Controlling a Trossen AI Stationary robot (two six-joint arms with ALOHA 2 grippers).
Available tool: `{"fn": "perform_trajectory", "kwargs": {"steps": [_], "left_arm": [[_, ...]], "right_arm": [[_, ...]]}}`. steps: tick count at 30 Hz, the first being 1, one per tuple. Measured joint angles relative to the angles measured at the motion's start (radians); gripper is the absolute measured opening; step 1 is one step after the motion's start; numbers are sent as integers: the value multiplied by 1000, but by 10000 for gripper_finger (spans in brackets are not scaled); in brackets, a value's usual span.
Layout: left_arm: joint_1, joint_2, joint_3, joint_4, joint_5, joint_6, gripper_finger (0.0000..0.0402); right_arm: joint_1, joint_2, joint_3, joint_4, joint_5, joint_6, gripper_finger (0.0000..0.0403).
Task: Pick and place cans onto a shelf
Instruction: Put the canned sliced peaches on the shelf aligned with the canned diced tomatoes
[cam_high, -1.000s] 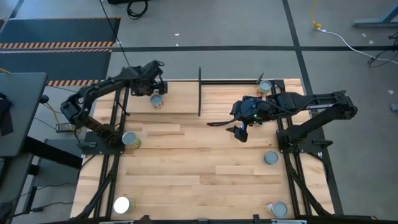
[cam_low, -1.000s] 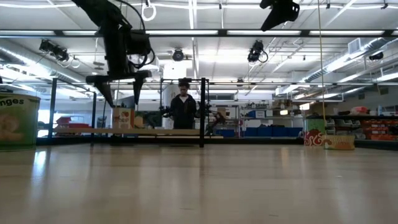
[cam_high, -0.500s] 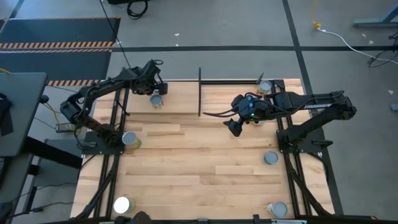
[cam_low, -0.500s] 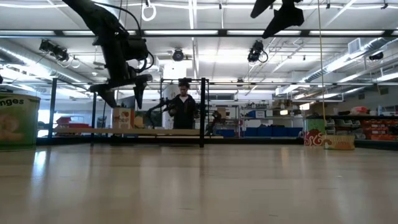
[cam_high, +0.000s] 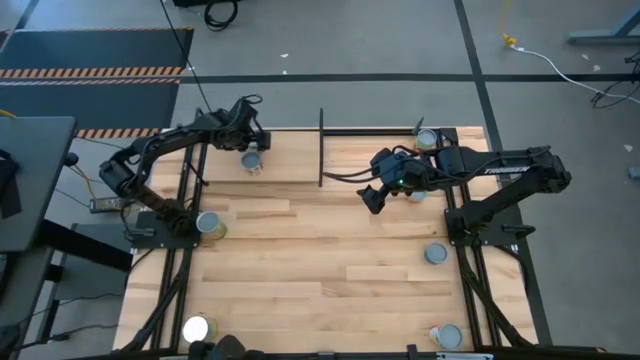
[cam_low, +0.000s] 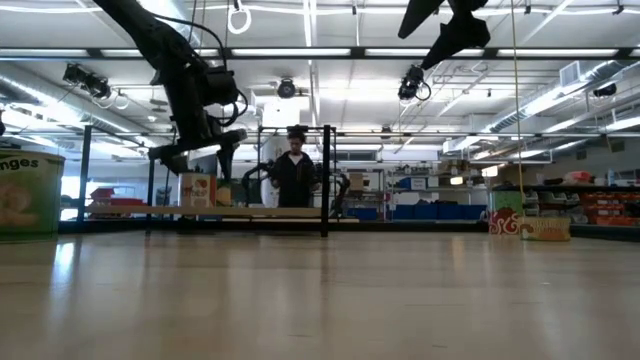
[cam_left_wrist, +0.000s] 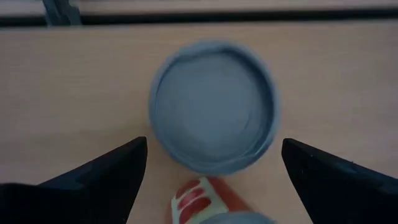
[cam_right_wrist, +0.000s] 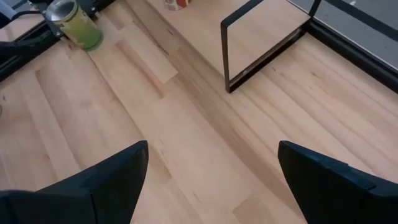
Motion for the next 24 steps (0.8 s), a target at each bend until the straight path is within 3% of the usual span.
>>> {"fn": "perform_trajectory", "kwargs": {"steps": [13, 24], "left_arm": [[5, 57, 1, 114, -15, 6, 375], [41, 57, 1, 112, -79, 2, 375]], "right_arm": [[3, 0, 0, 0, -13, -1, 365], [3, 0, 0, -3, -16, -4, 365]]}}
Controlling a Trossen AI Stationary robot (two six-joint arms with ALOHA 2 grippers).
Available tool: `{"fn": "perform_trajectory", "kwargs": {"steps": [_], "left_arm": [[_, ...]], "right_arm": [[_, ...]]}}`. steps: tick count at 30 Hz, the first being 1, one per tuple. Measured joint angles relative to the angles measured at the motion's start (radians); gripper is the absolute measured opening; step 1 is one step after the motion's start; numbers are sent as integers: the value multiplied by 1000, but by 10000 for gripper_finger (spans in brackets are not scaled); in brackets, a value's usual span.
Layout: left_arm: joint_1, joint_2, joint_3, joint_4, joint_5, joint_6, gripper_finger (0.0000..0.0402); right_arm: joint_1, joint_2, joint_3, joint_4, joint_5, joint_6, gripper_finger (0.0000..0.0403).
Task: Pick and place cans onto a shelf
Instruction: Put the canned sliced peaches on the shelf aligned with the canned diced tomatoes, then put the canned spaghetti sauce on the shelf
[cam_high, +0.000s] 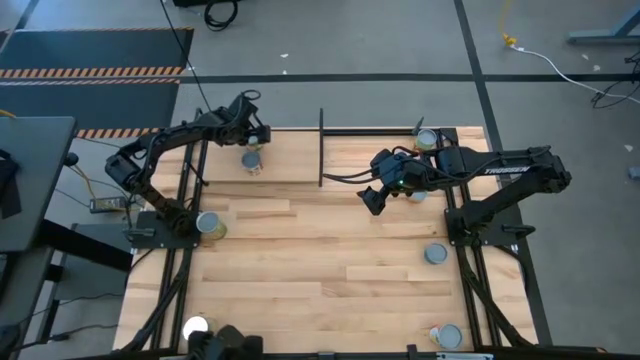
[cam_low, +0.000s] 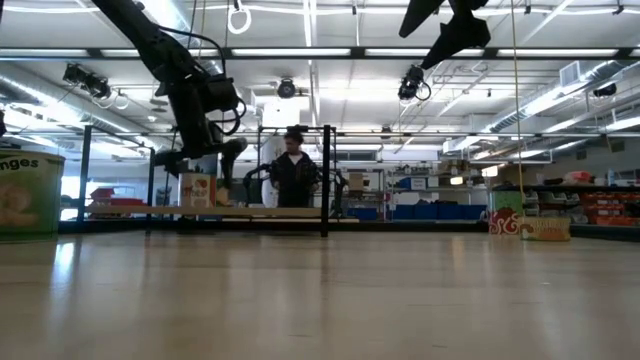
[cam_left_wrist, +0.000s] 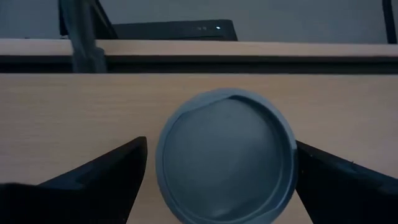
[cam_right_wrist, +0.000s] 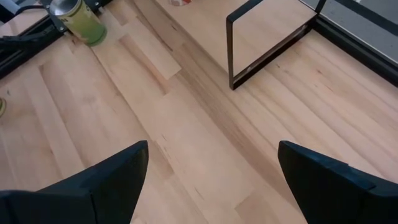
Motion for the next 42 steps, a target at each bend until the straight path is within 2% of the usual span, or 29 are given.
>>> {"fn": "perform_trajectory", "kwargs": {"steps": [13, 18, 23, 33, 39, 42], "left_arm": [[10, -35, 3, -2, 14, 31, 375], [-4, -69, 3, -19, 42, 0, 375], [-19, -90, 4, -21, 46, -2, 375], [-52, -99, 4, -17, 64, 101, 375], [-83, -151, 3, -29, 72, 149, 375], [-88, -176, 3, -30, 71, 163, 375]], "right_arm": [[-32, 1, 0, 15, 1, 13, 365], [-56, 11, 0, 81, 62, 30, 365], [-64, 11, 0, 95, 69, 33, 365], [-50, 11, 0, 103, -23, 81, 365], [-28, 28, 0, 71, -27, 86, 365], [-51, 29, 0, -16, -4, 99, 365]]}}
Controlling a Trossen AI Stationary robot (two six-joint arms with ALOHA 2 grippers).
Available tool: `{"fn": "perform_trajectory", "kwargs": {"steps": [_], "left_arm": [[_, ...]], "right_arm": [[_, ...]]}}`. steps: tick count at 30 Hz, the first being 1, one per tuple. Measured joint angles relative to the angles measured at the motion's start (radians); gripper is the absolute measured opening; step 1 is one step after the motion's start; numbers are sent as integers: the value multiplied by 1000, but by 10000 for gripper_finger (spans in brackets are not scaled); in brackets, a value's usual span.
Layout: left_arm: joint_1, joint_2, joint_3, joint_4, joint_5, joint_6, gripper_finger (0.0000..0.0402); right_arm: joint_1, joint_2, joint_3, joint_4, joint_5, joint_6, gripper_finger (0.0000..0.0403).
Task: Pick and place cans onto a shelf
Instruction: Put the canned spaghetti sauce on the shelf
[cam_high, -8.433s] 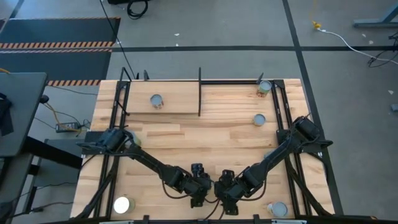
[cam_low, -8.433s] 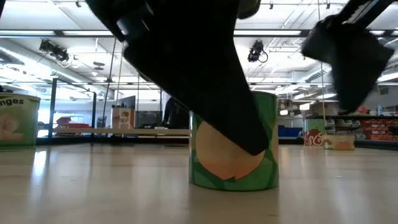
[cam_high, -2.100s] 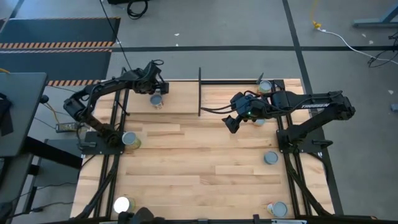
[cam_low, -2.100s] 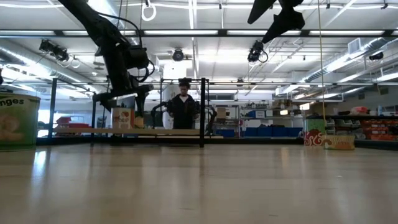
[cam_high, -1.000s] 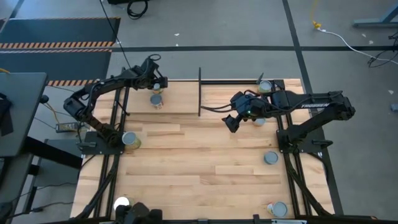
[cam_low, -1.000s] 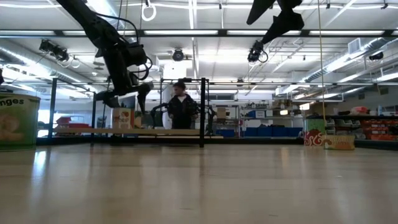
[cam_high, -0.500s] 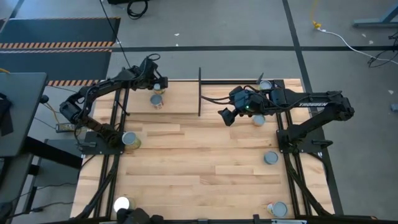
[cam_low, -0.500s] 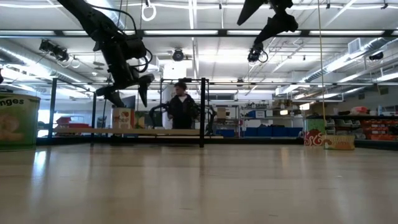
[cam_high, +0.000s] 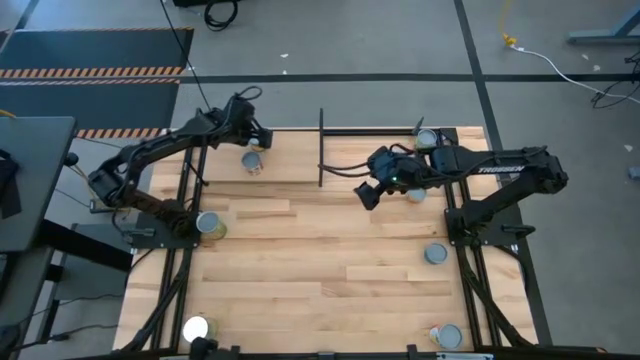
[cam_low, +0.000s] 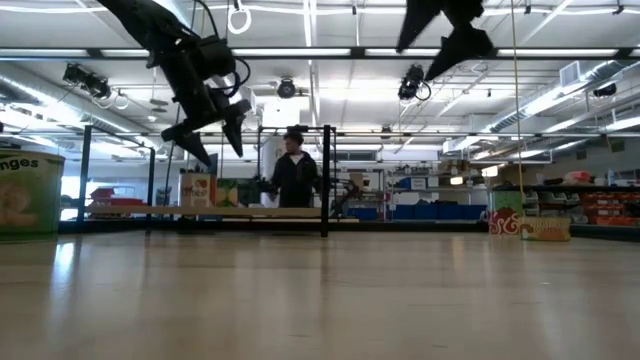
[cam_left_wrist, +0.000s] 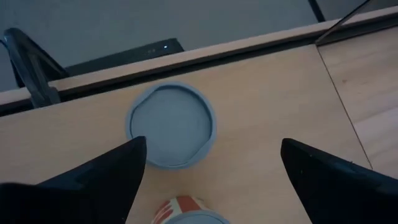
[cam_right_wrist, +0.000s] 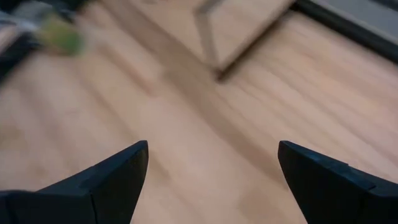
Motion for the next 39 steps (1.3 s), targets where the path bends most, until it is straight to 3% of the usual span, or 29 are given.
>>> {"fn": "perform_trajectory", "kwargs": {"steps": [6, 10, 13, 21, 25, 31, 39], "left_arm": [[0, -45, 0, 16, 3, -9, 375], [-29, -98, 0, 30, 41, -67, 375], [-69, -145, 0, 39, 46, -88, 375], [-141, -215, 0, 35, -26, -163, 375], [-145, -216, 0, 63, -43, -206, 375], [-144, -215, 0, 186, -54, -249, 375], [-109, -215, 0, 223, -64, -115, 375]], "right_arm": [[-130, -15, 0, -190, 131, 8, 365], [-280, -6, 0, -230, 251, 84, 359], [-416, 6, 0, -218, 274, 81, 353], [-748, 91, -1, -163, 240, -69, 348], [-859, 174, 0, -88, 104, -167, 348], [-942, 307, -1, -86, 110, -129, 348], [-961, 394, -1, -118, -11, -95, 347]]}}
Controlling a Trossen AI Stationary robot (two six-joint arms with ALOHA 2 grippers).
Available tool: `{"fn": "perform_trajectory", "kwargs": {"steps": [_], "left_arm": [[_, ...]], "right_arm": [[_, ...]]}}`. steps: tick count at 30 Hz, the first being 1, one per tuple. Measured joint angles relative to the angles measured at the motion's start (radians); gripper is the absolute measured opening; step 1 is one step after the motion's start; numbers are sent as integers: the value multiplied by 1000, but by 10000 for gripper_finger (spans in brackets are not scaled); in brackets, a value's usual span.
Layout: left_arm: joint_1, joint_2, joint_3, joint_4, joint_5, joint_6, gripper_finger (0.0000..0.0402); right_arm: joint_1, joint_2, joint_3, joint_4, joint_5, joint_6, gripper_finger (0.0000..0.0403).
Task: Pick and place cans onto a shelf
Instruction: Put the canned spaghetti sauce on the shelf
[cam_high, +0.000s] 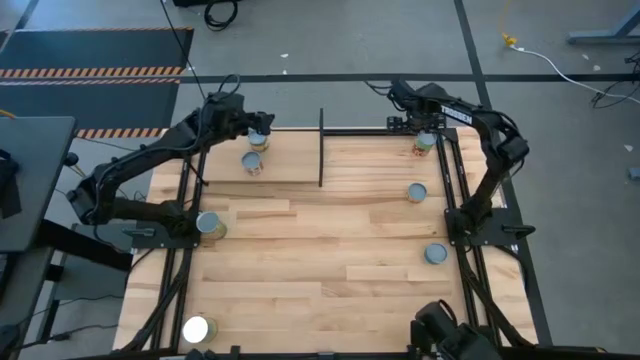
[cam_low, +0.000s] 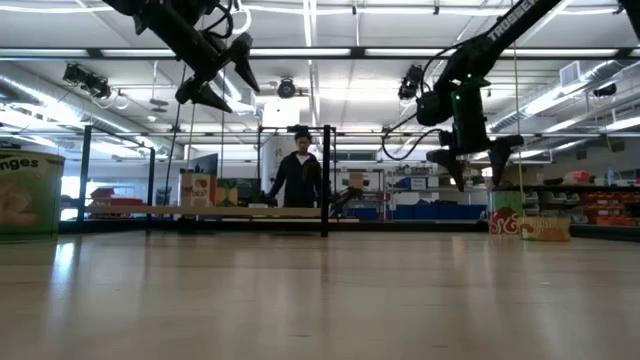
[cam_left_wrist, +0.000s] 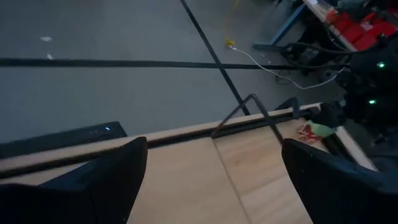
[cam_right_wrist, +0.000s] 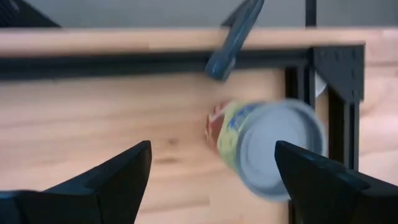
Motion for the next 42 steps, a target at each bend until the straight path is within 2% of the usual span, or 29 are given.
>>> {"fn": "perform_trajectory", "kwargs": {"steps": [3, 7, 17, 25, 29, 35, 42], "left_arm": [[17, -6, 0, -8, 5, 70, 375], [42, -17, 0, -31, 51, 152, 375], [57, -22, 0, -38, 86, 305, 375], [85, -22, 0, 9, 76, 289, 375], [108, -22, 0, 28, 67, 255, 375], [120, -36, 0, 19, 60, 184, 375], [125, -107, 0, -25, 60, 188, 375]], "right_arm": [[0, 14, -1, -53, -11, 14, 339], [-3, 30, -8, -57, -38, -16, 297], [-11, 72, -6, -59, -34, -175, 126], [-11, 73, -7, -40, 37, -395, 18], [-13, 73, -7, -12, 40, -518, 10], [-8, 76, 12, -43, 33, -612, 12], [109, 10, 96, -211, -107, -630, 8]]}}
